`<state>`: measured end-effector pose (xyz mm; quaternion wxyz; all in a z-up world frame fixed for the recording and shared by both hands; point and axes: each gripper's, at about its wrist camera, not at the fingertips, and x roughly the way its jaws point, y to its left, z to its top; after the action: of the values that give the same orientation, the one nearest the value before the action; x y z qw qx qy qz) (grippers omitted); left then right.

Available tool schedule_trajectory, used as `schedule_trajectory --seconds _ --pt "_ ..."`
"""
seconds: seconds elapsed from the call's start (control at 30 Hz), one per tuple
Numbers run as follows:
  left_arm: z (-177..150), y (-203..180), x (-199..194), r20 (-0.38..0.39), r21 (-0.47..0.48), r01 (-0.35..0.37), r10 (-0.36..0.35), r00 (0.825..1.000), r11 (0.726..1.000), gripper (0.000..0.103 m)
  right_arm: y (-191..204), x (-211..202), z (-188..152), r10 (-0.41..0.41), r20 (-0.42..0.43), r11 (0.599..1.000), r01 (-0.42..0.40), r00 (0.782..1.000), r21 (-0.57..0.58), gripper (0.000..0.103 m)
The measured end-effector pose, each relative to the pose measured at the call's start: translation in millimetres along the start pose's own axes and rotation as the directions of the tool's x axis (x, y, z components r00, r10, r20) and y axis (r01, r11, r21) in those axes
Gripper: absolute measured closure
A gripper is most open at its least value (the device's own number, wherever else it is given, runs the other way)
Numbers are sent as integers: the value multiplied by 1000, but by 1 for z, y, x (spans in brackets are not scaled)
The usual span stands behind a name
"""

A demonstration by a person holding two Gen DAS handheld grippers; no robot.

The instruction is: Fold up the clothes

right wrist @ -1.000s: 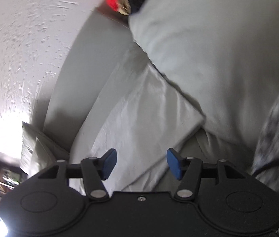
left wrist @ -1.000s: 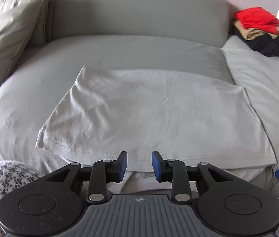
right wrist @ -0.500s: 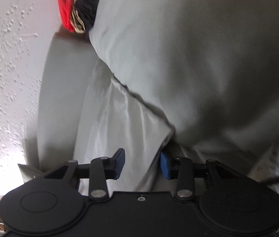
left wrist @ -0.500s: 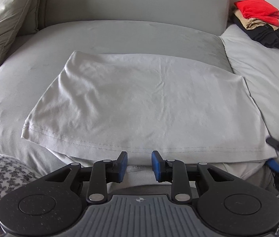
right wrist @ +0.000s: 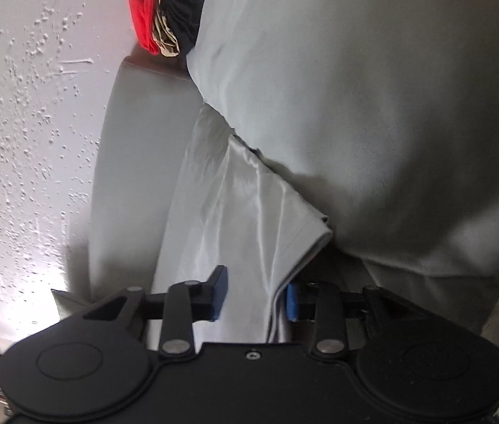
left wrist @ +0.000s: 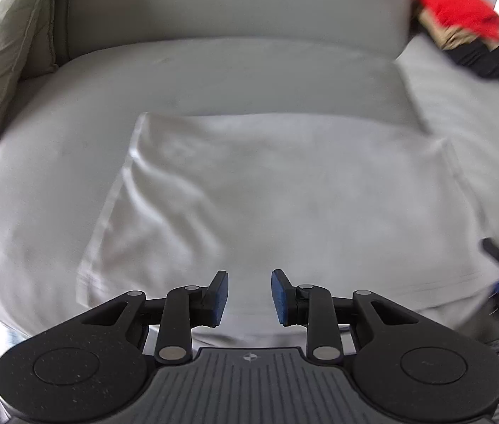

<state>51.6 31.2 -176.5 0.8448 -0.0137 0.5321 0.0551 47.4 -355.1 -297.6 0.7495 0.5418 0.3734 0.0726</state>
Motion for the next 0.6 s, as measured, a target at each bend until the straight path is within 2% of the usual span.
schedule_trajectory --seconds 0.03,0.1,0.13,0.17,0.23,0.3,0.37,0.4,0.47,0.5,0.53,0.57,0.6 --pt "4 8 7 -27 2 0 0 1000 1000 79 -4 3 2 -2 3 1000 2 1000 24 92" --pt "10 26 23 -81 -6 8 -8 997 1000 83 -7 5 3 4 9 999 -4 1000 44 92" --pt "13 35 30 -108 -11 11 -12 994 1000 89 -7 5 3 8 10 999 -8 1000 48 90" --pt "14 45 36 -131 -33 20 -24 991 999 91 -6 5 3 12 11 999 -12 1000 49 89" --pt "13 59 42 -155 -74 47 -58 986 996 91 -7 0 1 23 12 998 -24 1000 53 78" --pt "11 64 44 -166 -75 67 -79 983 995 91 -6 -3 -1 21 18 998 -22 1000 51 77" --pt "10 65 42 -168 -67 76 -86 982 995 90 0 -2 -2 -39 40 999 38 998 15 94" --pt "10 64 38 -164 -62 77 -86 983 995 90 6 -1 -2 -84 51 996 85 995 -25 98" --pt "7 63 20 -108 -28 33 -36 993 999 89 23 -2 -5 -144 82 980 153 986 -127 98" --pt "4 62 8 -64 1 9 -9 998 1000 89 36 -2 -9 -169 106 961 188 980 -202 98" --pt "1 62 -5 -15 32 -16 17 1000 999 85 50 -2 -14 -190 134 934 221 973 -280 98" --pt "-2 64 -19 23 39 -17 17 1000 999 76 64 -2 -19 -207 160 905 251 965 -345 98" --pt "-3 71 -29 52 29 1 -2 999 1000 75 77 -1 -24 -215 181 876 272 960 -398 98"
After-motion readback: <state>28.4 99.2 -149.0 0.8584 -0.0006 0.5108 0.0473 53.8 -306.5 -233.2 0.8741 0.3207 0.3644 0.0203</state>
